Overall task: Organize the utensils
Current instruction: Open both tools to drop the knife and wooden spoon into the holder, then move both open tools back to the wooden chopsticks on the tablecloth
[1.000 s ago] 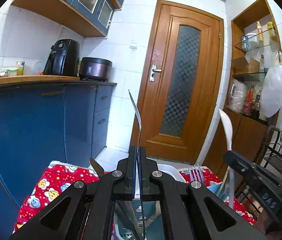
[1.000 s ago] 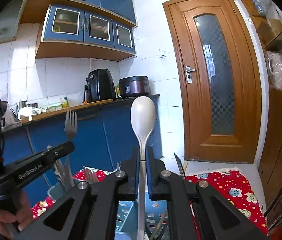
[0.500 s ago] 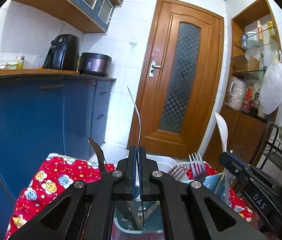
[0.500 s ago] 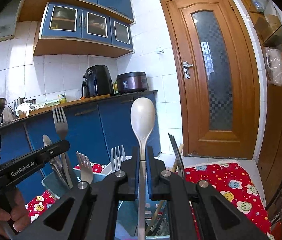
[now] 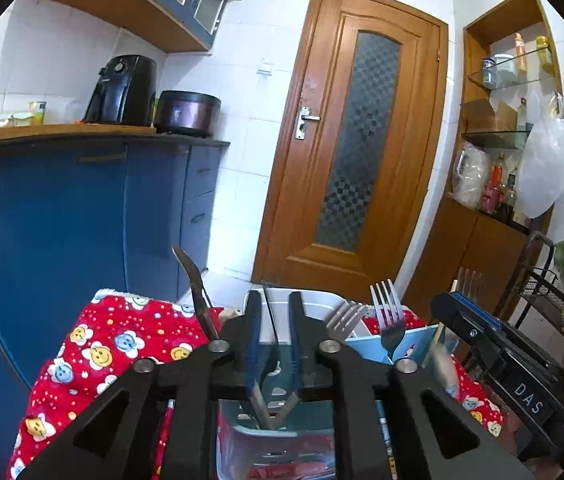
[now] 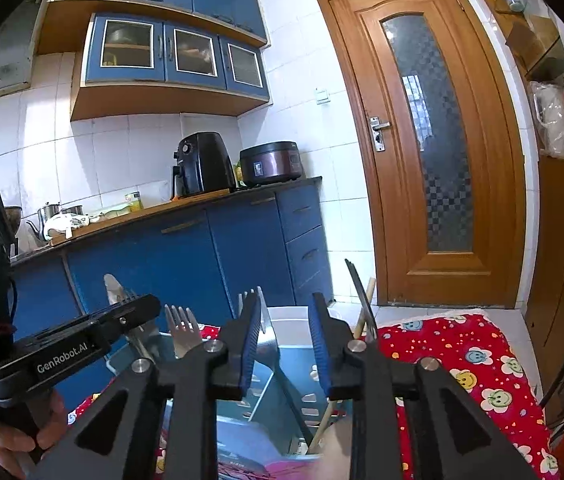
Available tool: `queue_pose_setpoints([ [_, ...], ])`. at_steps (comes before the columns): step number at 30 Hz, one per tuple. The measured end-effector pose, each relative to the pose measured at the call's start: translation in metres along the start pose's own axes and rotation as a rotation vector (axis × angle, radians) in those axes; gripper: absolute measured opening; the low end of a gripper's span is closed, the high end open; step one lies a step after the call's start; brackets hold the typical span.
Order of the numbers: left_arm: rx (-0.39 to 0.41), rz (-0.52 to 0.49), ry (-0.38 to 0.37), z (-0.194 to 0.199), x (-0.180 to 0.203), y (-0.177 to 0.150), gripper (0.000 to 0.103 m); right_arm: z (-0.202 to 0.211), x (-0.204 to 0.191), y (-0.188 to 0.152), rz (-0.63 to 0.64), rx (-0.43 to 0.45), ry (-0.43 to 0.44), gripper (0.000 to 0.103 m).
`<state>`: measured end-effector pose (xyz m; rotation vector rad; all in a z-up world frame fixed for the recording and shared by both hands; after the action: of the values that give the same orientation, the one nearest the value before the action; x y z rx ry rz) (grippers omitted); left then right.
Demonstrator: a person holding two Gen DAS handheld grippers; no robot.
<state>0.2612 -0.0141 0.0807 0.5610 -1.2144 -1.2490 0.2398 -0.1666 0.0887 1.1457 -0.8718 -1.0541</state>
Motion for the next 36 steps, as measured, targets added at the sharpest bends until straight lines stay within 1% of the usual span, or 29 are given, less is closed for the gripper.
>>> queue_pose_setpoints([
  [2, 0.005, -0.006, -0.003, 0.004, 0.001, 0.0, 0.025, 0.003, -0.002, 0.002, 0.001, 0.004, 0.002, 0.027],
  [4, 0.007, -0.008, -0.007, 0.007, 0.002, 0.0, 0.027, 0.007, -0.004, 0.005, 0.003, 0.007, 0.005, 0.027],
  [13, 0.007, -0.001, -0.018, 0.024, 0.003, 0.003, 0.03, 0.026, -0.008, 0.009, 0.008, 0.009, 0.002, 0.027],
  [16, -0.005, 0.002, -0.023, 0.028, 0.003, 0.003, 0.034, 0.032, -0.005, 0.007, -0.007, -0.003, 0.001, 0.028],
  [20, -0.02, -0.002, -0.023, 0.034, 0.004, 0.0, 0.035, 0.042, 0.002, 0.002, -0.036, -0.017, 0.001, 0.028],
  [29, -0.051, 0.017, -0.034, 0.053, 0.001, -0.005, 0.035, 0.057, 0.021, -0.017, -0.097, -0.084, -0.032, 0.028],
  [32, -0.063, 0.025, -0.032, 0.059, -0.002, -0.008, 0.035, 0.058, 0.027, -0.027, -0.123, -0.117, -0.037, 0.028],
  [36, -0.081, 0.027, -0.017, 0.067, -0.008, -0.015, 0.035, 0.055, 0.033, -0.046, -0.155, -0.189, -0.038, 0.028],
])
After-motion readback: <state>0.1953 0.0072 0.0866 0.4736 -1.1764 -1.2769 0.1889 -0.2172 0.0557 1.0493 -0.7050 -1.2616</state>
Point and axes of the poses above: each gripper's, at about its wrist camera, not at the fingertips, and z roughly against the way its jaws point, x to its right, y to its top, the point moved 8 cm from there along -z, roughly the way its jaws point, and after that the axes turned 11 degrees about z, right-handed, at the moved point
